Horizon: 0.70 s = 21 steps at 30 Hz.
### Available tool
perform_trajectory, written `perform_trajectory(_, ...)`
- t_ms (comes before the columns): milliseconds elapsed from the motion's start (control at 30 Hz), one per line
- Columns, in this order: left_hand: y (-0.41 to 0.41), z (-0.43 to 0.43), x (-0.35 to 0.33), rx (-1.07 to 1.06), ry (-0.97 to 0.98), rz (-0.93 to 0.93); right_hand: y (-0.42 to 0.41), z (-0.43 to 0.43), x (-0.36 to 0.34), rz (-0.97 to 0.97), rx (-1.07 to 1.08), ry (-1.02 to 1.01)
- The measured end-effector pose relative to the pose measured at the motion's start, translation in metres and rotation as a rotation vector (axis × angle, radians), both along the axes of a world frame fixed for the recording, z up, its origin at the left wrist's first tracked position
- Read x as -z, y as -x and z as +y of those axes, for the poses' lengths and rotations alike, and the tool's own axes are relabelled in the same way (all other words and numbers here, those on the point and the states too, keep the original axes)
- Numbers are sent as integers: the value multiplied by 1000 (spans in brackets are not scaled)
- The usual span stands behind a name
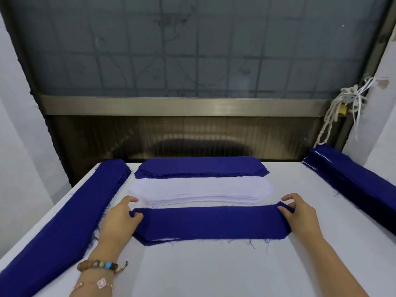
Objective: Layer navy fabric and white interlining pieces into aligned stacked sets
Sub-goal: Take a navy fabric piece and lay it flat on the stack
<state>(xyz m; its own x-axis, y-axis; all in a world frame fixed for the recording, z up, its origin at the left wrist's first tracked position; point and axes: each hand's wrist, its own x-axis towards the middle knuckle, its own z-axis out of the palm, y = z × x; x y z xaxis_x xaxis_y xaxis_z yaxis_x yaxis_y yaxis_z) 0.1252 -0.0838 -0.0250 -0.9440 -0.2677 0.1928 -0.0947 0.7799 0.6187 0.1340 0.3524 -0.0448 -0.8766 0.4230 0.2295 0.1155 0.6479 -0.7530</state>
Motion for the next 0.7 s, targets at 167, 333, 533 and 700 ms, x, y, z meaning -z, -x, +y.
perform_trajectory(167, 3, -5, 2, 7, -36, 67, 1, 0, 0, 2, 15, -6)
perform_trajectory(333, 5, -13, 6, 55, 0, 65, 2, 0, 0, -7, 24, -26)
perform_trajectory(533, 8, -19, 11, 152, 97, 18, 3, 0, 1, -20, 46, -49)
perform_trajectory(700, 9, -20, 13, 161, 110, 34, 4, -1, 2, -28, 62, -72)
